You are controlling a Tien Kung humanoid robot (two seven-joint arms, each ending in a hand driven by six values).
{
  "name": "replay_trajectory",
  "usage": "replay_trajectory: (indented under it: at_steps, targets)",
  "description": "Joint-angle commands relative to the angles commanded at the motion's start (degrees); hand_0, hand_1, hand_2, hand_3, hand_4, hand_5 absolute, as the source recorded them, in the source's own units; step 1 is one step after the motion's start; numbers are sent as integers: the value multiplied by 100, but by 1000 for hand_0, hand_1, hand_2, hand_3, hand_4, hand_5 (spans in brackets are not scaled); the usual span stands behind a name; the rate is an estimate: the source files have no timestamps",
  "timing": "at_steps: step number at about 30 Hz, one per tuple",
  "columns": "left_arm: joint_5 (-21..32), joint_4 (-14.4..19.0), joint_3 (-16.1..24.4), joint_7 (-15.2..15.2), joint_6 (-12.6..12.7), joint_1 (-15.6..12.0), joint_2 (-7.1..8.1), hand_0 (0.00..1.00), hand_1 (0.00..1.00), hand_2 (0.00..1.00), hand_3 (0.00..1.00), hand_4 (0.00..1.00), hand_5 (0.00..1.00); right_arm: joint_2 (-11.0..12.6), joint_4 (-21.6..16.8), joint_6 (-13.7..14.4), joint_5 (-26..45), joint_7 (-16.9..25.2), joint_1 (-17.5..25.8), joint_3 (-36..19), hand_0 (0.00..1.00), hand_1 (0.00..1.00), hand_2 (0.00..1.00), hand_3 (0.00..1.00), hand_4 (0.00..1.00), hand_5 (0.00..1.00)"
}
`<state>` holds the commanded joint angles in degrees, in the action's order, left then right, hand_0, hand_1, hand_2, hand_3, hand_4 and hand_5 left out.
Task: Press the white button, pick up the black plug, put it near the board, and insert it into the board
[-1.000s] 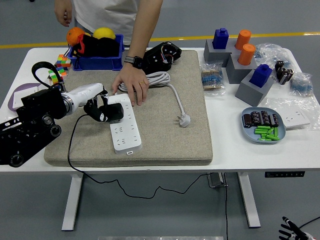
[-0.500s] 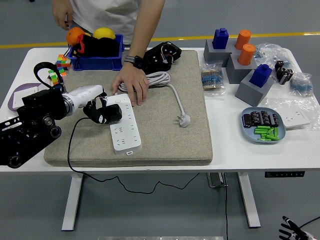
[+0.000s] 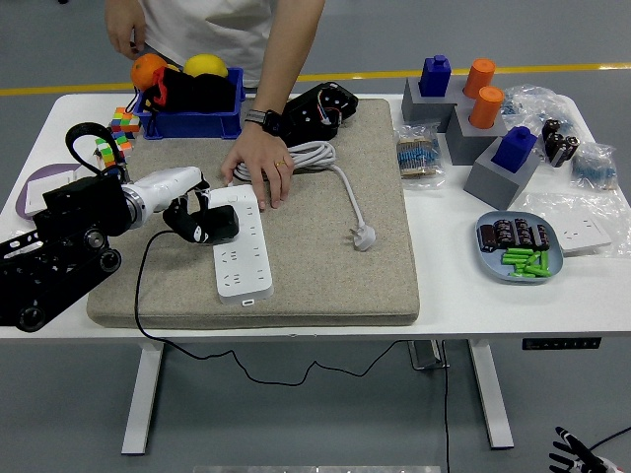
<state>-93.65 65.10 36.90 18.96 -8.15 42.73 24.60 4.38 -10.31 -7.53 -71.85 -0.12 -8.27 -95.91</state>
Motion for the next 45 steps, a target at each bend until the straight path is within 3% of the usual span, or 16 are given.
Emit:
replay_trajectory:
  at_steps: [3,4,10,26,36,38,45]
  targets:
    - [15,16,14,-43,29,-8,6,326,439,458,323,848,2,2,0,1,2,5,2,6,805,706,689,664,762,589]
    - [22,19,20,-48,27,-13,6,336,507,501,391,928,2,1,0,1,1,6,3,8,805,706,689,664,761,588]
    - [62,13,13,-17,-15,-23,13,342,539,509,364,957,2,-5,0,-3,8,19,3,17,805,706,690,660,760,587]
    - [100,102,166,32,-75,-63,61,344,553,519,332,988,2,-16,0,-18,-24,21,12,-53,805,706,689,657,761,584]
    - [224,382,449,85,-144,-192,129,344,560,518,335,998,2,-19,0,-20,-29,25,20,-52,805,706,689,657,761,581]
    - [302,458,530,18,-53,-254,140,344,560,518,335,998,2,-21,0,-20,-30,25,23,-46,805,706,689,657,761,581]
    - [346,366,623,-569,835,-411,77,353,568,519,347,998,2,-32,0,-23,-27,21,27,-40,805,706,689,656,762,579]
